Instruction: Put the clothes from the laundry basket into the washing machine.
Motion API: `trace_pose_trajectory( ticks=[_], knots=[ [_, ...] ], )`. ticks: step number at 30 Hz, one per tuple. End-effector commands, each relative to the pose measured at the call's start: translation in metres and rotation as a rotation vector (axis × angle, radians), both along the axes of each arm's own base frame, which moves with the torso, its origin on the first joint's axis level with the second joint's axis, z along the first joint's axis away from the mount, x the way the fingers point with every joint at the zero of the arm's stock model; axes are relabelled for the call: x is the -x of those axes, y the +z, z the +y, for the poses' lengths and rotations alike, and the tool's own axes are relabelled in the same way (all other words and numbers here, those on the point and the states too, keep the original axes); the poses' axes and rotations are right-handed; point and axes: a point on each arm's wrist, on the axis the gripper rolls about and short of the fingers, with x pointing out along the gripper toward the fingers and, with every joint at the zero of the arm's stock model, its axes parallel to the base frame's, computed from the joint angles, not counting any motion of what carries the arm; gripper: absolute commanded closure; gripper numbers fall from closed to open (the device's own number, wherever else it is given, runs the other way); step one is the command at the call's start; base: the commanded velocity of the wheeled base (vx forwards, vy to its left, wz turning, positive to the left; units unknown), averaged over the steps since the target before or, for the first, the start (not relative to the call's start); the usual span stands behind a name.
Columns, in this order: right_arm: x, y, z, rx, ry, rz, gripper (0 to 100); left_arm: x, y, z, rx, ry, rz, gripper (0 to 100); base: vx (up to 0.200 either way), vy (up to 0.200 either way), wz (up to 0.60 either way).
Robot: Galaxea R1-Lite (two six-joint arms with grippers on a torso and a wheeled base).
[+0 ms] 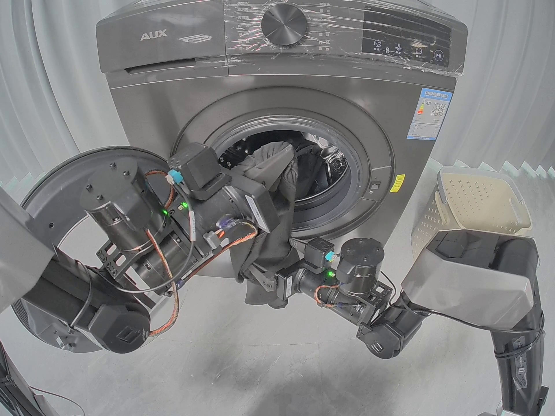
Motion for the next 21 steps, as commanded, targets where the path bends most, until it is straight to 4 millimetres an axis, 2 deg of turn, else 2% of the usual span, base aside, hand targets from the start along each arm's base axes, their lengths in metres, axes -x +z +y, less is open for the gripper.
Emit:
trace_pose_trajectory(
  ticks=[1, 7, 8, 19, 21],
  knots=[
    [-0.008, -0.013, 0.003, 0.006, -0.009, 0.010, 0, 0.005, 0.010, 0.005, 0.018, 0.001, -0.022, 100, 0.000, 0.000, 0.00],
    [-0.015, -0.015, 0.004, -0.007, -0.041, -0.003, 0, 0.009, 0.011, 0.007, 0.018, 0.001, -0.022, 100, 0.000, 0.000, 0.00],
    [-0.015, -0.015, 0.004, -0.007, -0.041, -0.003, 100, 0.009, 0.011, 0.007, 0.018, 0.001, -0.022, 100, 0.000, 0.000, 0.00],
    [-0.015, -0.005, 0.001, -0.027, -0.054, -0.022, 100, 0.011, 0.001, 0.013, -0.004, 0.007, 0.005, 100, 0.000, 0.000, 0.00],
    [-0.015, 0.002, -0.003, -0.035, -0.061, -0.029, 100, 0.011, -0.002, 0.014, -0.010, 0.010, 0.012, 100, 0.000, 0.000, 0.00]
  ],
)
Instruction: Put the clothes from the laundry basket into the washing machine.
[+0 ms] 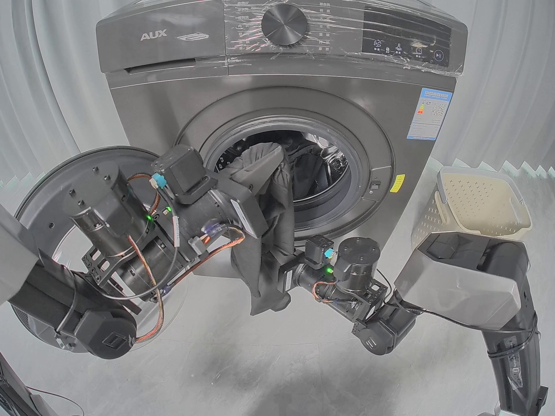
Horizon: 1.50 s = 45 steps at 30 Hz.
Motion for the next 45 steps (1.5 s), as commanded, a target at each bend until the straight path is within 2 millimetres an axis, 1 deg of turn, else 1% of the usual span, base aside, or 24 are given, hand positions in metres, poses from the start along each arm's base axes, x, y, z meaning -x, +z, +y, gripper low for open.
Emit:
trace_pose_trajectory(
  ticks=[1, 6, 7, 8, 11, 13, 15, 16, 22, 23, 26, 27, 31, 36, 37, 40, 43, 45],
  knots=[
    [0.001, 0.013, -0.006, -0.015, -0.010, -0.017, 100, 0.001, -0.006, 0.003, -0.013, 0.006, 0.018, 100, 0.000, 0.000, 0.00],
    [-0.004, 0.040, -0.024, -0.046, -0.079, -0.048, 100, 0.003, -0.021, 0.017, -0.053, 0.040, 0.074, 100, 0.000, 0.000, 0.00],
    [-0.004, 0.048, -0.030, -0.052, -0.091, -0.056, 100, 0.004, -0.028, 0.022, -0.074, 0.051, 0.100, 100, 0.000, 0.000, 0.00],
    [0.000, 0.059, -0.042, -0.056, -0.110, -0.062, 100, 0.007, -0.050, 0.034, -0.138, 0.077, 0.169, 100, 0.000, 0.000, 0.00],
    [0.003, 0.062, -0.046, -0.055, -0.113, -0.060, 100, 0.008, -0.061, 0.040, -0.166, 0.089, 0.207, 100, 0.000, 0.000, 0.00],
    [0.004, 0.063, -0.047, -0.055, -0.114, -0.060, 100, 0.008, -0.063, 0.041, -0.169, 0.091, 0.212, 100, 0.000, 0.000, 0.00],
    [0.007, 0.066, -0.048, -0.053, -0.113, -0.061, 100, 0.006, -0.079, 0.045, -0.208, 0.106, 0.259, 100, 0.000, 0.000, 0.00],
    [0.008, 0.067, -0.048, -0.055, -0.111, -0.064, 100, 0.005, -0.084, 0.046, -0.223, 0.112, 0.272, 100, 0.000, 0.000, 0.00],
    [0.010, 0.073, -0.046, -0.063, -0.104, -0.073, 100, 0.005, -0.108, 0.051, -0.290, 0.126, 0.346, 100, 0.000, 0.000, 0.00],
    [0.010, 0.073, -0.046, -0.063, -0.104, -0.073, 100, 0.006, -0.112, 0.052, -0.299, 0.126, 0.357, 0, 0.000, 0.000, 0.00],
    [0.011, 0.072, -0.046, -0.060, -0.104, -0.069, 100, 0.009, -0.122, 0.053, -0.323, 0.124, 0.380, 0, 0.000, 0.000, 0.00],
    [0.010, 0.072, -0.046, -0.061, -0.105, -0.071, 100, 0.009, -0.123, 0.053, -0.324, 0.124, 0.382, 0, 0.000, 0.000, 0.00],
    [0.008, 0.073, -0.049, -0.063, -0.116, -0.071, 100, 0.017, -0.135, 0.056, -0.360, 0.093, 0.382, 0, 0.000, 0.000, 0.00],
    [0.005, 0.074, -0.053, -0.065, -0.134, -0.074, 100, 0.025, -0.141, 0.058, -0.404, 0.044, 0.393, 0, 0.000, 0.000, 0.00],
    [0.003, 0.074, -0.055, -0.062, -0.157, -0.068, 100, 0.032, -0.145, 0.061, -0.423, 0.021, 0.412, 0, 0.000, 0.000, 0.00],
    [-0.002, 0.076, -0.059, -0.065, -0.181, -0.070, 100, 0.040, -0.149, 0.063, -0.463, -0.024, 0.414, 0, 0.000, 0.000, 0.00],
    [-0.006, 0.077, -0.064, -0.071, -0.197, -0.076, 100, 0.043, -0.152, 0.065, -0.482, -0.043, 0.424, 0, 0.000, 0.000, 0.00],
    [-0.005, 0.078, -0.063, -0.072, -0.194, -0.077, 100, 0.042, -0.153, 0.064, -0.483, -0.042, 0.423, 0, 0.000, 0.000, 0.00]
  ],
)
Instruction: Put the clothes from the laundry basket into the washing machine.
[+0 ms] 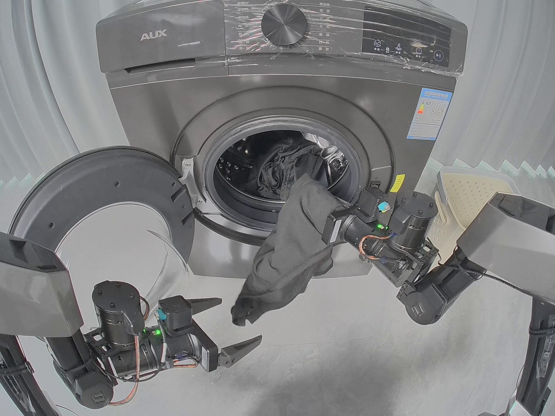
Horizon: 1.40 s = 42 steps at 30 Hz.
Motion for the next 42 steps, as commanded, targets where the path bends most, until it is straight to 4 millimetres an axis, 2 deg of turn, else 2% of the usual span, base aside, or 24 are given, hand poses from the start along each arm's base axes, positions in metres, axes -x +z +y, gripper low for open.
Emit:
trace_pose_trajectory(
  ticks=[1, 9, 16, 22, 33, 42],
  knots=[
    [-0.001, 0.002, -0.002, -0.005, -0.003, -0.007, 100, 0.001, -0.004, 0.000, -0.010, 0.000, 0.016, 0, 0.000, 0.000, 0.00],
    [0.019, 0.008, 0.016, -0.009, 0.060, -0.015, 100, -0.025, 0.004, -0.012, 0.039, 0.023, -0.064, 0, 0.000, 0.000, 0.00],
    [0.035, 0.010, 0.024, -0.006, 0.105, -0.006, 100, -0.074, 0.012, -0.030, 0.121, 0.119, -0.166, 0, 0.000, 0.000, 0.00],
    [0.043, 0.013, 0.027, -0.005, 0.129, -0.009, 100, -0.087, 0.005, -0.038, 0.126, 0.119, -0.171, 0, 0.000, 0.000, 0.00],
    [0.068, 0.016, 0.048, -0.007, 0.213, -0.007, 100, -0.114, -0.007, -0.052, 0.145, 0.116, -0.197, 0, 0.000, 0.000, 0.00],
    [0.076, 0.017, 0.049, -0.010, 0.229, -0.001, 100, -0.136, -0.019, -0.060, 0.155, 0.130, -0.214, 0, 0.000, 0.000, 0.00]
  ],
)
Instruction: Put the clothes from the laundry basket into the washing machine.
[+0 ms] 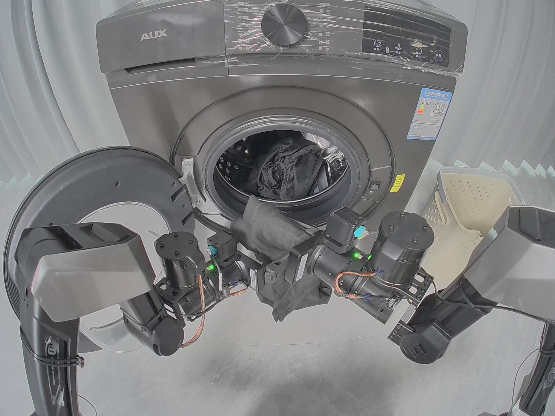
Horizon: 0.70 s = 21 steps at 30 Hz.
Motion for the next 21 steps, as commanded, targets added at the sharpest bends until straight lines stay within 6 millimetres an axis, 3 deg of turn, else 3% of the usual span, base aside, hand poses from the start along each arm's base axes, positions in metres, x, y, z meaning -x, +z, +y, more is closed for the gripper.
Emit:
trace_pose_trajectory(
  ticks=[1, 8, 14, 21],
  knots=[
    [0.004, 0.004, 0.000, -0.008, 0.007, -0.005, 100, -0.010, -0.014, -0.003, -0.006, 0.009, 0.013, 100, 0.000, 0.000, 0.00],
    [0.006, 0.004, -0.004, -0.007, 0.005, -0.002, 100, -0.016, -0.010, -0.001, 0.016, 0.024, -0.002, 100, 0.000, 0.000, 0.00],
    [0.010, 0.003, -0.021, 0.019, -0.024, 0.029, 100, -0.026, 0.000, 0.014, 0.052, 0.096, -0.028, 100, 0.000, 0.000, 0.00],
    [0.025, -0.025, -0.042, 0.122, -0.041, 0.126, 100, -0.026, 0.017, 0.021, 0.091, 0.143, -0.051, 100, 0.000, 0.000, 0.00]
  ],
)
